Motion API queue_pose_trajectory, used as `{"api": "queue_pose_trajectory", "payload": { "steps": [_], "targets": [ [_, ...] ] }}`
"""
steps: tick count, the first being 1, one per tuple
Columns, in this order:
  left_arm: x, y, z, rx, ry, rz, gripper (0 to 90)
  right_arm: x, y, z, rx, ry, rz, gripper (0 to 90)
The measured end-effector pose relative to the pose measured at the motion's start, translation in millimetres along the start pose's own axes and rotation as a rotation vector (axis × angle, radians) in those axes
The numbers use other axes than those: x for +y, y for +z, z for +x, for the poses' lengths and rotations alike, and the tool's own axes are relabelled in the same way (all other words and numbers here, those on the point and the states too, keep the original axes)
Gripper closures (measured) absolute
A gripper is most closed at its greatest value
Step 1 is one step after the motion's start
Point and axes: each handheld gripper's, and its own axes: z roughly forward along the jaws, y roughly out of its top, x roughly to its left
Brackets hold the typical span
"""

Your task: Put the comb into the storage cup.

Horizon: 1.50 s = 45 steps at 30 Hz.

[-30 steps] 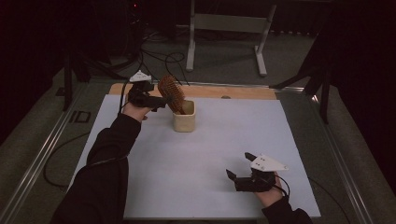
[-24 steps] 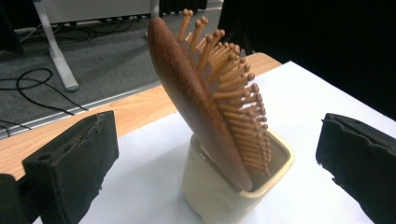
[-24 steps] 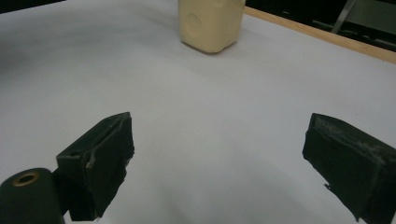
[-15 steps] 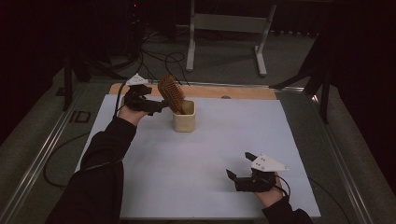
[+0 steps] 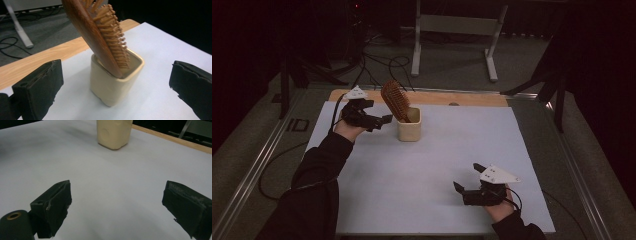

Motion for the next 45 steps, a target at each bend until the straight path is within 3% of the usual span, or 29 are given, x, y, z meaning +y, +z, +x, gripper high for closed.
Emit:
{"api": "queue_pose_trajectory", "payload": {
  "steps": [16,28,35,45],
  "targets": [
    [-20.6,-17.6,-6.1,-0.023,0.024,0.005,0.1,0.0,1.1,0.7,0.001,0.001,0.004,8.7],
    [-42.0,-32.8,-17.4,-0.067,0.051,-0.004,0.1,0.3,1.0,1.0,0.001,0.003,0.003,8.7],
    [-61.2,-42.7,-23.2,-0.081,0.068,0.003,0.1,-0.1,0.5,0.3,-0.001,-0.002,0.001,8.7],
    [-86.8,-57.5,-27.0,-0.098,0.061,-0.015,0.1,-1.0,0.3,0.3,-0.004,-0.004,0.005,8.7]
  ]
}}
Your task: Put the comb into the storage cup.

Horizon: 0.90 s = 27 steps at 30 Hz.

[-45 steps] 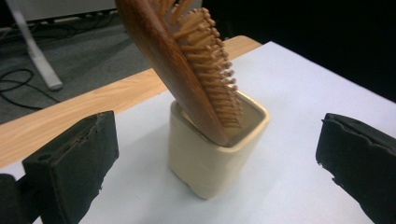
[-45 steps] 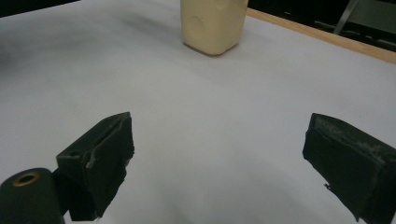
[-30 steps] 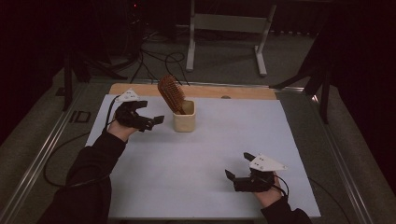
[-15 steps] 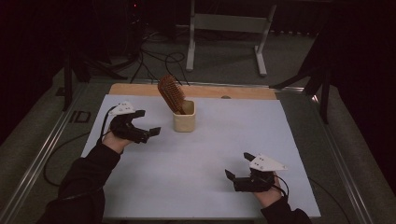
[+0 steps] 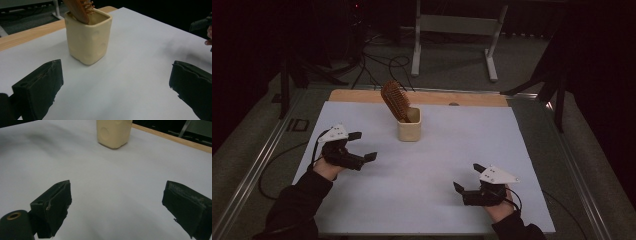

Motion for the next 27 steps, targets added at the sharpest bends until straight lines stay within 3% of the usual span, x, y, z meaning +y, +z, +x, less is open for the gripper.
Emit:
{"api": "queue_pose_trajectory", "payload": {
  "steps": [12,27],
  "targets": [
    [-43.3,-19.9,-8.0,0.02,-0.03,0.008,0.1,-0.1,0.7,0.8,-0.001,-0.002,0.005,8.7],
    [-74.6,-34.7,-15.8,0.053,-0.045,0.032,0.1,-0.1,0.3,1.0,-0.001,-0.007,0.002,8.7]
  ]
}}
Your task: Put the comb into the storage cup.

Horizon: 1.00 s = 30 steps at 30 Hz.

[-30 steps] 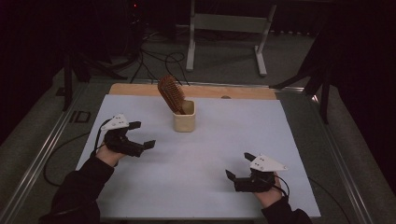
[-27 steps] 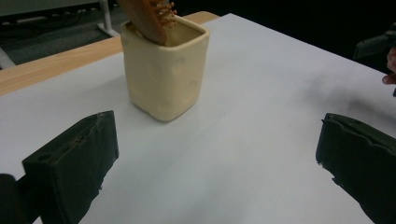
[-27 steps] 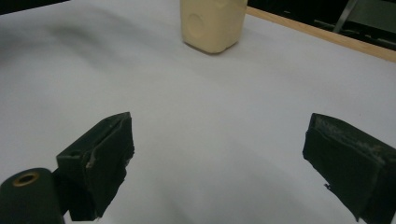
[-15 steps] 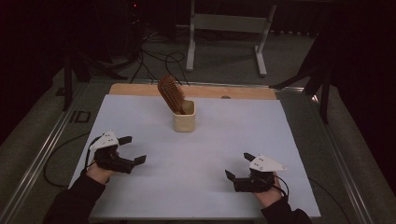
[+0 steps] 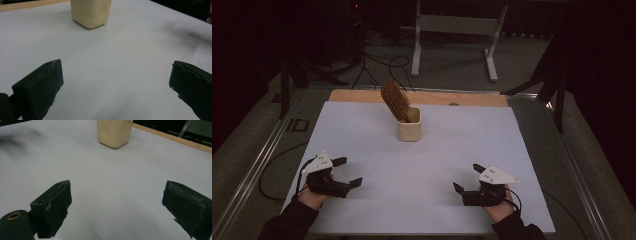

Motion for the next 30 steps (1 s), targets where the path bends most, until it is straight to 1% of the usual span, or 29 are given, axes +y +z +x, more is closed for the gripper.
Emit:
{"api": "queue_pose_trajectory", "payload": {
  "steps": [3,6,7,10,13,15,16,18,19,21,24,30],
  "targets": [
    [-5.2,-4.8,-1.1,0.011,0.006,-0.002,0.1,-0.1,-0.3,-0.2,0.0,0.0,0.001,8.7],
    [-7.7,-8.0,-1.0,0.015,-0.001,-0.002,0.1,-0.4,-0.2,-0.4,0.001,0.0,0.0,8.7],
    [-11.2,-11.5,-0.4,0.021,-0.009,-0.003,0.1,-0.6,-0.1,-0.6,0.0,0.0,0.001,8.7],
    [-14.9,-13.6,0.1,0.022,-0.014,-0.007,0.1,-0.9,0.3,-0.5,0.002,0.002,-0.002,8.7],
    [-20.2,-15.7,-0.2,0.037,-0.011,0.005,0.1,-1.2,0.2,-0.7,0.001,0.0,0.001,8.7],
    [-21.4,-16.5,0.4,0.049,-0.001,0.009,0.1,-1.5,0.2,-0.8,0.0,-0.002,0.005,8.7],
    [-21.8,-17.0,0.7,0.056,-0.003,0.007,0.2,-1.7,0.3,-0.9,0.001,-0.001,0.004,8.7],
    [-22.0,-17.2,1.2,0.059,-0.009,0.001,0.2,-2.0,0.4,-0.9,0.003,0.001,0.004,8.7],
    [-23.2,-18.2,2.9,0.064,-0.024,-0.001,0.2,-2.4,0.5,-1.1,0.001,-0.002,0.006,8.7],
    [-24.8,-18.2,3.6,0.07,-0.029,0.005,0.2,-2.8,0.4,-1.2,0.002,0.001,0.004,8.7],
    [-26.7,-18.9,4.7,0.072,-0.037,0.0,0.2,-3.3,0.1,-1.7,0.001,0.007,0.005,8.7],
    [-26.6,-20.4,4.4,0.08,-0.033,-0.008,0.2,-3.9,0.3,-2.8,0.003,0.003,0.004,8.7]
  ]
}}
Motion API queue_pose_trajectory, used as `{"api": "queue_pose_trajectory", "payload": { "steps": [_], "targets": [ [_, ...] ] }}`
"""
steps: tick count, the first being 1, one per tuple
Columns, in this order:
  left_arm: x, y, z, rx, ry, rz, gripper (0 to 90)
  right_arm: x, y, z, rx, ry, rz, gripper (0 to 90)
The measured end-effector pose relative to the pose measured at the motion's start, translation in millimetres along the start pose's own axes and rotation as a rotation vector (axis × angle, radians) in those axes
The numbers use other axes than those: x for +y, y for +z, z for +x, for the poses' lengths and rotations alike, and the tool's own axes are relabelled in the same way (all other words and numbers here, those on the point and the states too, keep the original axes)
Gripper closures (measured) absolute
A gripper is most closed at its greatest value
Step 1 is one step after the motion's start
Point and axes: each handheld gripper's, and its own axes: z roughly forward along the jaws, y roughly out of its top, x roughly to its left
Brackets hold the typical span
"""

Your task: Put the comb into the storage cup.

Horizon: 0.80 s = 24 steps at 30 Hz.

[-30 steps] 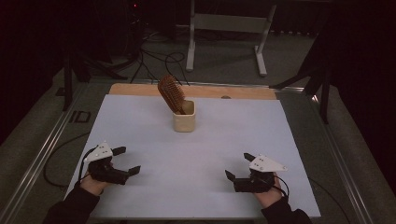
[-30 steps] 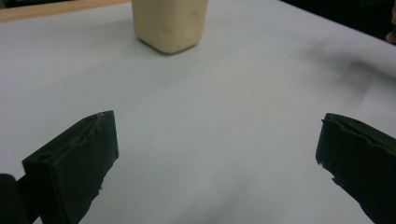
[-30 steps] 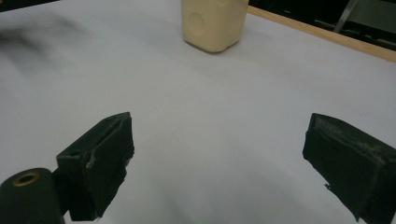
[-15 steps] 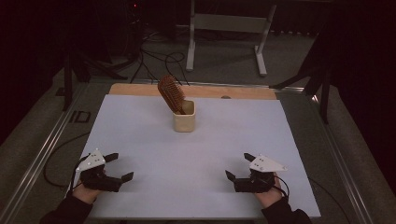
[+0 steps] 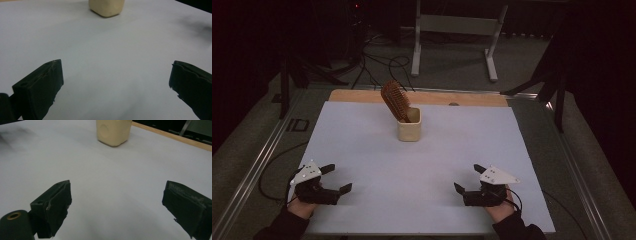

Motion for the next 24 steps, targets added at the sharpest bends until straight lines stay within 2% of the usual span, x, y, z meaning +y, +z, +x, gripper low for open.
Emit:
{"api": "queue_pose_trajectory", "payload": {
  "steps": [24],
  "targets": [
    [1.0,1.0,-5.9,-0.029,0.009,-0.006,0.3,-3.0,1.4,-1.3,0.0,0.0,0.011,8.7]
  ]
}}
